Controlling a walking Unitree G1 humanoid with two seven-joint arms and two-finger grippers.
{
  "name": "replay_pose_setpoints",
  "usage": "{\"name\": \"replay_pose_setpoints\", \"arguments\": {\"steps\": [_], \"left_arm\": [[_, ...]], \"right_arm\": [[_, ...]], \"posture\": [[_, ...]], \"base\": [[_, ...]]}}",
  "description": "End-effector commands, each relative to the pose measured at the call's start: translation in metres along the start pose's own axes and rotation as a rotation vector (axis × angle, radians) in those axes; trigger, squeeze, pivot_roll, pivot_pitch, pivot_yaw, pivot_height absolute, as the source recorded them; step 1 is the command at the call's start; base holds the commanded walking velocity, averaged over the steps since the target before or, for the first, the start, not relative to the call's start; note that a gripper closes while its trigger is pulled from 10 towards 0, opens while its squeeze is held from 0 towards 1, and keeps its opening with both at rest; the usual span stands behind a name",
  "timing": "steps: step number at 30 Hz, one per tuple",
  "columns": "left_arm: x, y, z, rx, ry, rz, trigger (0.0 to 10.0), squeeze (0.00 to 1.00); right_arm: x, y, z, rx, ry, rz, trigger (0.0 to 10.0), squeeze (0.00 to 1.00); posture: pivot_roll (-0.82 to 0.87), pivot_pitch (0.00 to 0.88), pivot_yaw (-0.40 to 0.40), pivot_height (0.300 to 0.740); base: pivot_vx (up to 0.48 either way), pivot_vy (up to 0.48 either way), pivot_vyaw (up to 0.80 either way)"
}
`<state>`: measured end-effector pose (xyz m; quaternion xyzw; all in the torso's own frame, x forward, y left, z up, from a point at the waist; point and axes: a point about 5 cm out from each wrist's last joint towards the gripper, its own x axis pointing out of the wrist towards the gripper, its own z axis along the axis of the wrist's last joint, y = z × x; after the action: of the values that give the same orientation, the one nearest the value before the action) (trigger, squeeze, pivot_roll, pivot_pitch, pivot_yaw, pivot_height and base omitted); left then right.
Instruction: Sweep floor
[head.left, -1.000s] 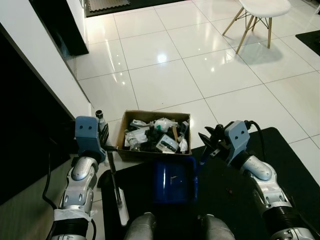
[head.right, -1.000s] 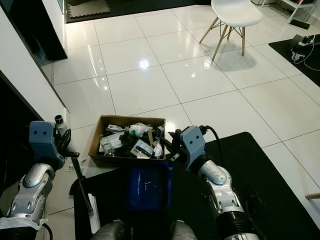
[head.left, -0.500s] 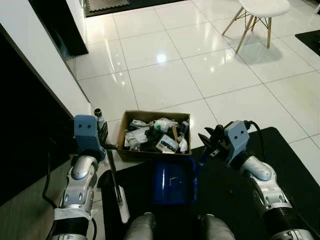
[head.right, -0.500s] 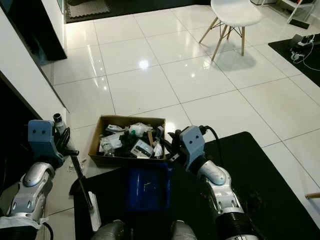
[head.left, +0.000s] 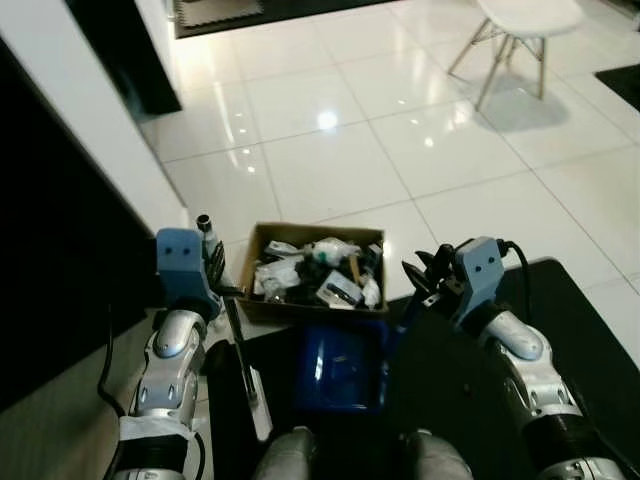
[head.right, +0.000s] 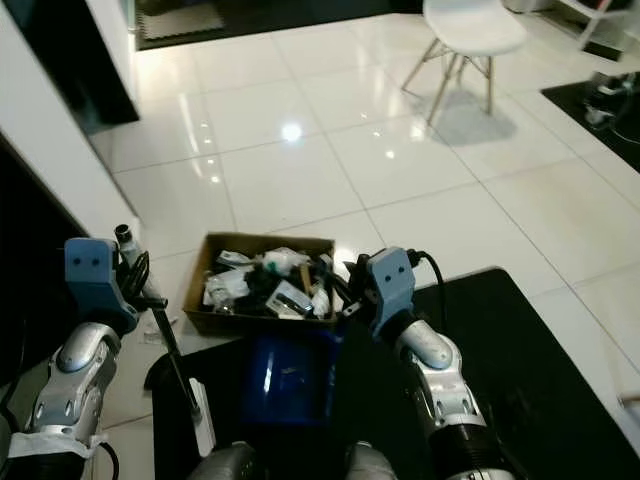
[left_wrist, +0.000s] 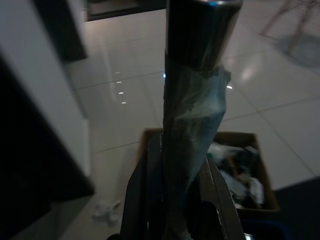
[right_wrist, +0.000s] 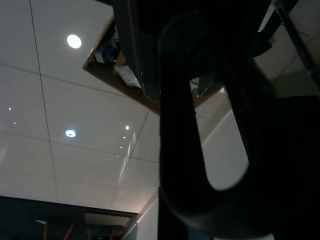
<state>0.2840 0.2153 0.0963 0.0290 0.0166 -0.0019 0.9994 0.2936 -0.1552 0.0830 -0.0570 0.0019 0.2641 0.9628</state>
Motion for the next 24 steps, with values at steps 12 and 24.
{"name": "replay_pose_setpoints", "arguments": {"steps": [12, 24], "left_arm": [[-0.0008, -0.0013, 0.002, 0.026, -0.028, 0.002, 10.0, 0.0], [0.0001, -0.0024, 0.0027, 0.027, -0.033, 0.002, 10.0, 0.0]], "right_arm": [[0.0031, 0.0022, 0.0026, 0.002, -0.011, 0.007, 10.0, 0.0], [0.0027, 0.0017, 0.0025, 0.0, -0.009, 0.006, 10.0, 0.0]], "posture": [[0.02, 0.087, 0.033, 0.74], [0.02, 0.089, 0.032, 0.74]], "base": [[0.0, 0.0, 0.78], [0.0, 0.0, 0.78]]}}
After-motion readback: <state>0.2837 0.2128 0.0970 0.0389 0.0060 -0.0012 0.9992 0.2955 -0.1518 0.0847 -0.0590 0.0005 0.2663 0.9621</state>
